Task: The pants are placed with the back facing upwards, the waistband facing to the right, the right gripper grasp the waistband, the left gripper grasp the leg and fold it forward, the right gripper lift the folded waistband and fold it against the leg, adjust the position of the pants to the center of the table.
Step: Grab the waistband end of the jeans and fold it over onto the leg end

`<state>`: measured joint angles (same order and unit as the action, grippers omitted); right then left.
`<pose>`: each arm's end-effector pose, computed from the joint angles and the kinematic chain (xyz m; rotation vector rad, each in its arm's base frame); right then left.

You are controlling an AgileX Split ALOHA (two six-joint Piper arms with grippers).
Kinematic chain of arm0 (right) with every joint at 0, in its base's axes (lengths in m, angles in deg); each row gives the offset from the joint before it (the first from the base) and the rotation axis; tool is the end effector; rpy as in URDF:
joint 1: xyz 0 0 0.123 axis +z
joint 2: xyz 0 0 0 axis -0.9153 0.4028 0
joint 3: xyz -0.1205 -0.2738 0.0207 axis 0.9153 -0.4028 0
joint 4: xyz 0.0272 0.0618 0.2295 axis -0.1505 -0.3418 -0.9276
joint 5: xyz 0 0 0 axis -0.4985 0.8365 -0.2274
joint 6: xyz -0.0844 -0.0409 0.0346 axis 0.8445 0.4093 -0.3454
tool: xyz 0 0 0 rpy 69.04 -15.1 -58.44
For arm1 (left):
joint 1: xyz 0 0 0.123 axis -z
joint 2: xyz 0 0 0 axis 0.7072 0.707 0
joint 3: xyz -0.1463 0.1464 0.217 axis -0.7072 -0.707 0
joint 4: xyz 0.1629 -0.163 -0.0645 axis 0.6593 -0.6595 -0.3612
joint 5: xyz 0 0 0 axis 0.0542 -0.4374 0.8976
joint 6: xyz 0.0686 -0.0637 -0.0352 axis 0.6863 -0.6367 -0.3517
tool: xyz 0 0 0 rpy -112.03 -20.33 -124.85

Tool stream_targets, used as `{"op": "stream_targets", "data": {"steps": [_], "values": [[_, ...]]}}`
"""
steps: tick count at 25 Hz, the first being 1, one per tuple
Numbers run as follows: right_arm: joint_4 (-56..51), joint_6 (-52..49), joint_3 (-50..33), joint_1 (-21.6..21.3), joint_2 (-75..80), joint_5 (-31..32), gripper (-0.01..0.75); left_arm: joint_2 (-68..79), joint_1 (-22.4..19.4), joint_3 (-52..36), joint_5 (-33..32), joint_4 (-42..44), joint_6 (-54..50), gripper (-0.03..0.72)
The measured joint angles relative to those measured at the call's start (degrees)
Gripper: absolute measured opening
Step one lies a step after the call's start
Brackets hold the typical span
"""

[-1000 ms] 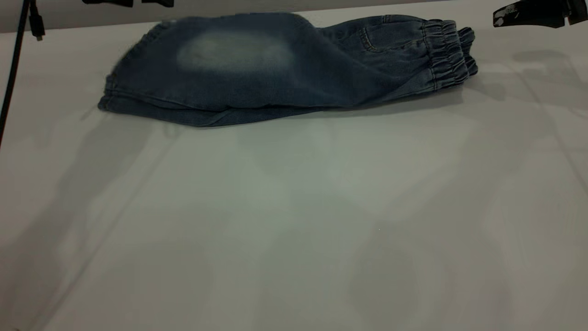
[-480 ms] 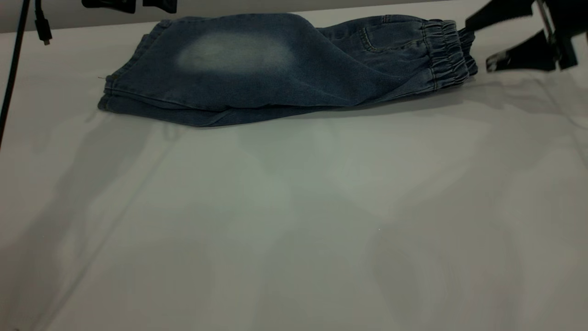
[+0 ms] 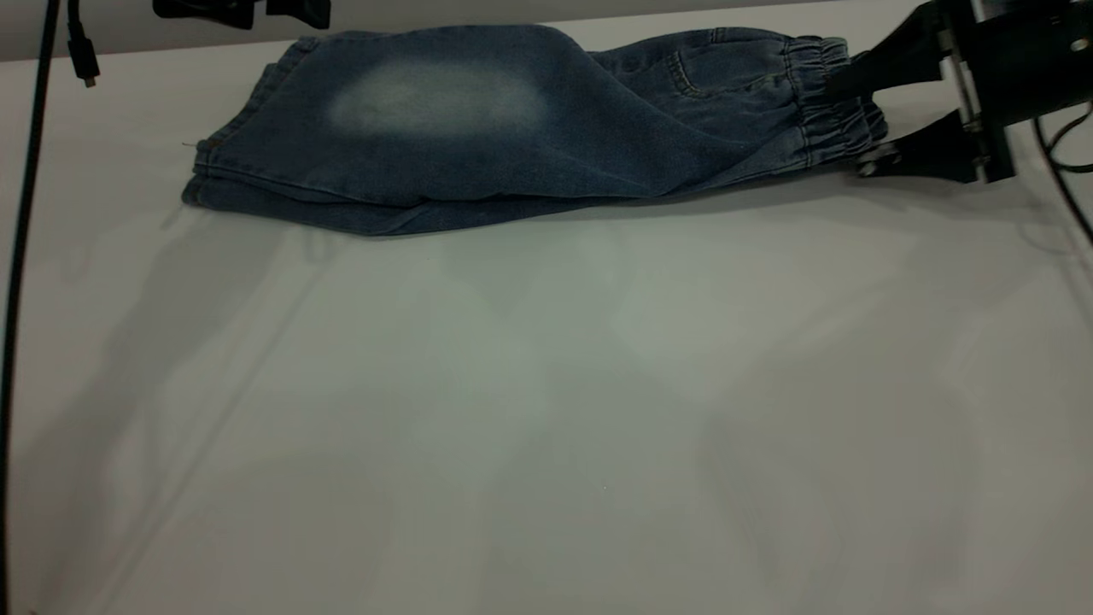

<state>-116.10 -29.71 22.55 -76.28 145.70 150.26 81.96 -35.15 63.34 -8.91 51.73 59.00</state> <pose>0.4339 0.0122 0.0456 0.2122 2.5081 1.4767 0.4455 -0.0820 0.1516 0.1914 2.3716 -0.1503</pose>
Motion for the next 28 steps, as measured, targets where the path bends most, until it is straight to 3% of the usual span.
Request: {"op": "stream_targets", "data": {"steps": [6,8,10,14,16,18,28], "values": [[-4.39,1.86,0.0,1.61,0.87,-2.32,0.525,0.0,0.0,0.0,-0.24,-0.05,0.0,0.526],[-4.56,1.35,0.0,1.56,0.87,-3.85,0.492,0.0,0.0,0.0,-0.85,-0.05,0.0,0.526],[-4.17,1.31,0.0,1.56,0.87,-4.59,0.433,0.0,0.0,0.07,-2.39,-0.05,0.0,0.526],[-4.17,2.54,0.0,1.56,0.87,-5.01,0.23,0.0,0.0,0.97,-6.12,0.01,0.11,0.526],[-4.17,3.53,0.0,1.56,0.87,-4.72,0.116,0.0,0.12,2.46,-9.49,0.01,1.27,0.526],[-4.17,3.67,0.0,1.56,0.87,-4.65,0.053,0.0,0.58,4.85,-13.84,0.07,2.11,0.527],[-3.9,3.66,0.0,1.56,0.87,-2.31,0.042,2.87,5.72,21.4,-35.58,3.41,0.79,0.527]]}}
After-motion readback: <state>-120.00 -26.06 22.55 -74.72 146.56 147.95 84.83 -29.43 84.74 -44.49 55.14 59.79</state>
